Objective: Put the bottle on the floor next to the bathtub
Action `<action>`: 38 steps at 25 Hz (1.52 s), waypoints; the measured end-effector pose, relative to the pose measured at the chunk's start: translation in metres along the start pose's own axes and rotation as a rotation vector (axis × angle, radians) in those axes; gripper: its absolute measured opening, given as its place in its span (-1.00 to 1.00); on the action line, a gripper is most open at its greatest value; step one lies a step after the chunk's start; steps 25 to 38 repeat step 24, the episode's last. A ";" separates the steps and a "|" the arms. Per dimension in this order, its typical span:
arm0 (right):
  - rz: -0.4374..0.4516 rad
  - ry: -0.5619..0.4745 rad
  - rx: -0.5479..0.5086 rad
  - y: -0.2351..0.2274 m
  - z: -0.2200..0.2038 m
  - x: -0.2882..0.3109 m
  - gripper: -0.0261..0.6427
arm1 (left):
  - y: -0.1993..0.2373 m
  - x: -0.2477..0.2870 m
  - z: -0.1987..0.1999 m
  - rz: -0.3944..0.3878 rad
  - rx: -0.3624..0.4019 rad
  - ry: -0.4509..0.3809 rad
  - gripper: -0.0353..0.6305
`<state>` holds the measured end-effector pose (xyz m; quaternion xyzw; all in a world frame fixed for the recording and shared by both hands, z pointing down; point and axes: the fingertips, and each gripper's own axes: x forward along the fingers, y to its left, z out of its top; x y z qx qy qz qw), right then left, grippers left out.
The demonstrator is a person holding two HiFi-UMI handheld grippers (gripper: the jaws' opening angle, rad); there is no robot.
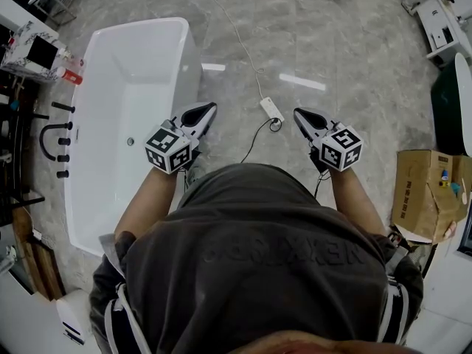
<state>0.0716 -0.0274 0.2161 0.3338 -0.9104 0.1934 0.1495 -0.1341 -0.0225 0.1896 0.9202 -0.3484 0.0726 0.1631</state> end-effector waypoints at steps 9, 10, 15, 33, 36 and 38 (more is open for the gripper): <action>0.019 -0.002 -0.014 0.006 0.003 0.003 -0.95 | 0.004 -0.010 0.000 0.021 -0.005 -0.004 -0.88; 0.021 -0.001 -0.014 0.007 0.003 0.003 -0.95 | 0.004 -0.011 0.001 0.023 -0.005 -0.005 -0.88; 0.024 0.003 -0.018 0.010 0.004 0.004 -0.95 | 0.005 -0.016 0.002 0.033 -0.004 -0.008 -0.88; 0.030 0.017 -0.030 0.017 0.000 0.002 -0.95 | 0.005 -0.026 -0.002 0.038 -0.007 -0.006 -0.88; 0.030 0.017 -0.030 0.017 0.000 0.002 -0.95 | 0.005 -0.026 -0.002 0.038 -0.007 -0.006 -0.88; 0.030 0.017 -0.030 0.017 0.000 0.002 -0.95 | 0.005 -0.026 -0.002 0.038 -0.007 -0.006 -0.88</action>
